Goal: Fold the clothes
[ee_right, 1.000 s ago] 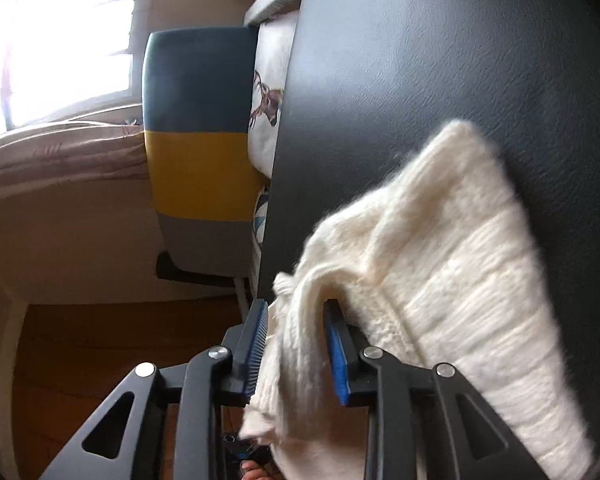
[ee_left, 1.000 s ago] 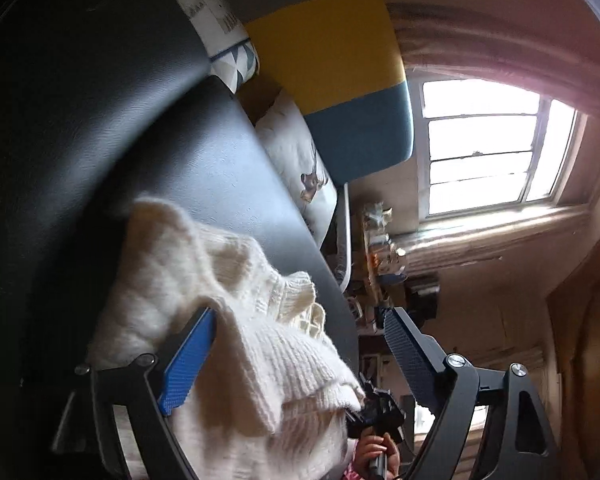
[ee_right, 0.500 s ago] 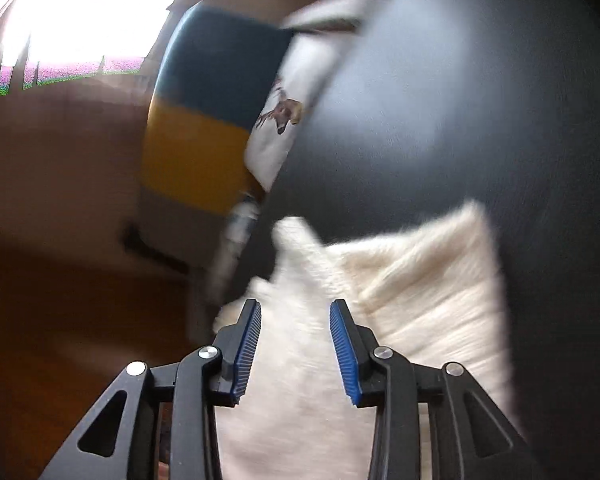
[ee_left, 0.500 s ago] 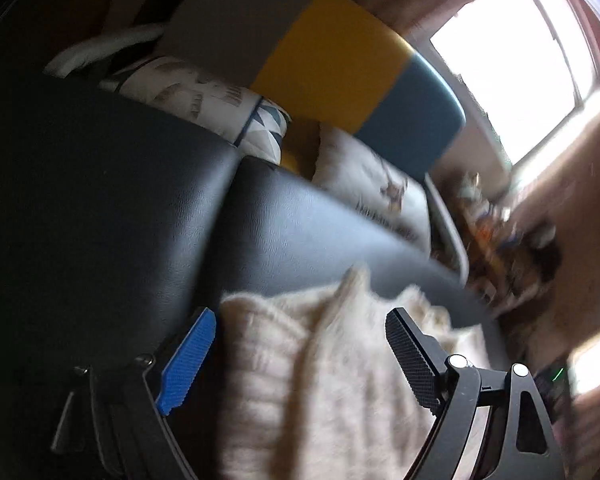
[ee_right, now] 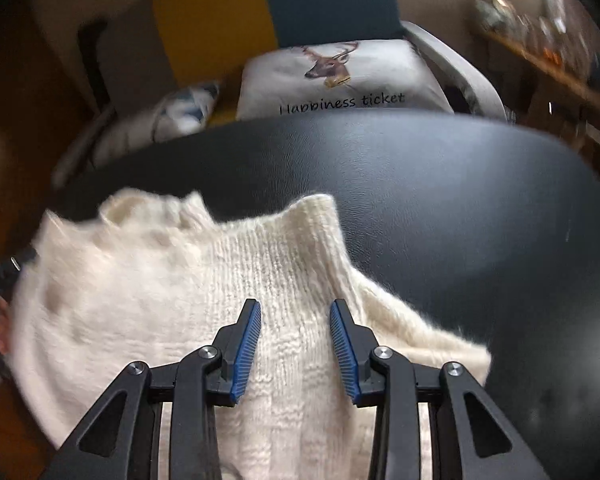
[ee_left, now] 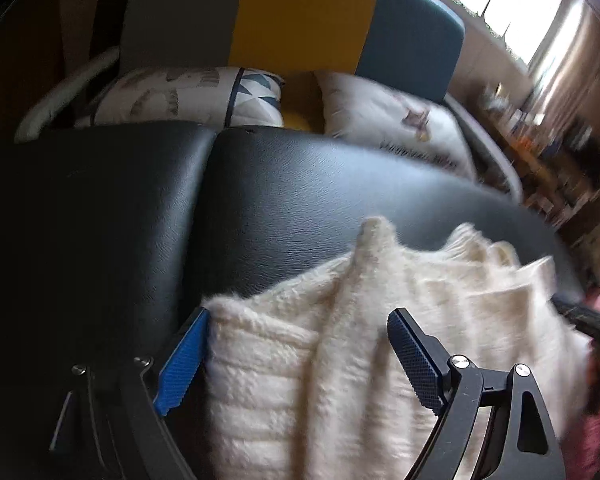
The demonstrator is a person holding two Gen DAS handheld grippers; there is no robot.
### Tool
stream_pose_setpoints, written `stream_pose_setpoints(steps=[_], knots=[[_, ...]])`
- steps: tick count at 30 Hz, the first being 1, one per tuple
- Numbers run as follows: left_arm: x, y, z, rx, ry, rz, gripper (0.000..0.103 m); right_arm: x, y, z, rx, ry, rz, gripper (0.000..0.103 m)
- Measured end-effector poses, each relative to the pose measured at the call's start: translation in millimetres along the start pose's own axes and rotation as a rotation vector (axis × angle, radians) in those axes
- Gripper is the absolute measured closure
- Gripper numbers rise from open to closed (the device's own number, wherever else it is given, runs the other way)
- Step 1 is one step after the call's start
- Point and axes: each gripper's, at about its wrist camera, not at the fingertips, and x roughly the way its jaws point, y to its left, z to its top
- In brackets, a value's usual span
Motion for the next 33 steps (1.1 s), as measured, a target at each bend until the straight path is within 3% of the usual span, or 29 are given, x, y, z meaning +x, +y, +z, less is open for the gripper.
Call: stream_pose_setpoints(steps=[2, 4, 6, 9, 16, 18, 20, 21, 22, 23, 24, 25, 27, 30, 33], knots=[[1, -3, -1, 0.011, -0.014, 0.001, 0.014, 2, 14, -3, -0.076, -0.017, -0.069, 0.068], [-2, -6, -4, 0.027, -0.043, -0.013, 0.017, -2, 19, -6, -0.104, -0.049, -0.092, 0.081], [-2, -9, -6, 0.075, -0.036, 0.010, 0.063, -9, 15, -6, -0.080, -0.078, -0.090, 0.099], [-5, -11, -7, 0.116, -0.029, 0.035, 0.082, -21, 9, -5, -0.043, -0.122, -0.088, 0.100], [-34, -1, -7, 0.040, -0.100, 0.025, 0.087, -48, -4, -3, 0.042, -0.223, -0.083, 0.103], [-32, -1, -10, 0.033, -0.098, 0.031, 0.084, -53, -16, 0, 0.099, -0.233, -0.048, 0.103], [-27, -1, -14, 0.032, -0.063, 0.032, 0.077, -48, -27, 1, 0.153, -0.213, 0.065, 0.103], [-26, 1, -16, 0.022, -0.049, 0.034, 0.059, -47, -29, 1, 0.161, -0.205, 0.122, 0.103], [-25, 3, -16, 0.001, -0.043, 0.036, 0.048, -45, -29, 1, 0.161, -0.194, 0.154, 0.101], [-28, 7, -16, -0.025, -0.057, 0.031, 0.034, -42, -26, 1, 0.147, -0.173, 0.140, 0.087], [-35, 10, -15, -0.058, -0.098, 0.019, 0.030, -39, -23, 0, 0.127, -0.151, 0.108, 0.075], [-41, 14, -15, -0.086, -0.138, 0.010, 0.028, -35, -20, 0, 0.107, -0.132, 0.078, 0.075], [-49, 16, -11, -0.118, -0.196, 0.005, 0.010, -28, -15, 0, 0.069, -0.116, 0.040, 0.075], [-35, 6, 1, -0.073, -0.131, 0.001, 0.009, -11, -5, 3, 0.025, -0.084, -0.014, 0.075], [-12, -12, 5, 0.030, -0.049, 0.057, 0.009, -2, 6, 4, -0.019, -0.083, -0.034, 0.075]])
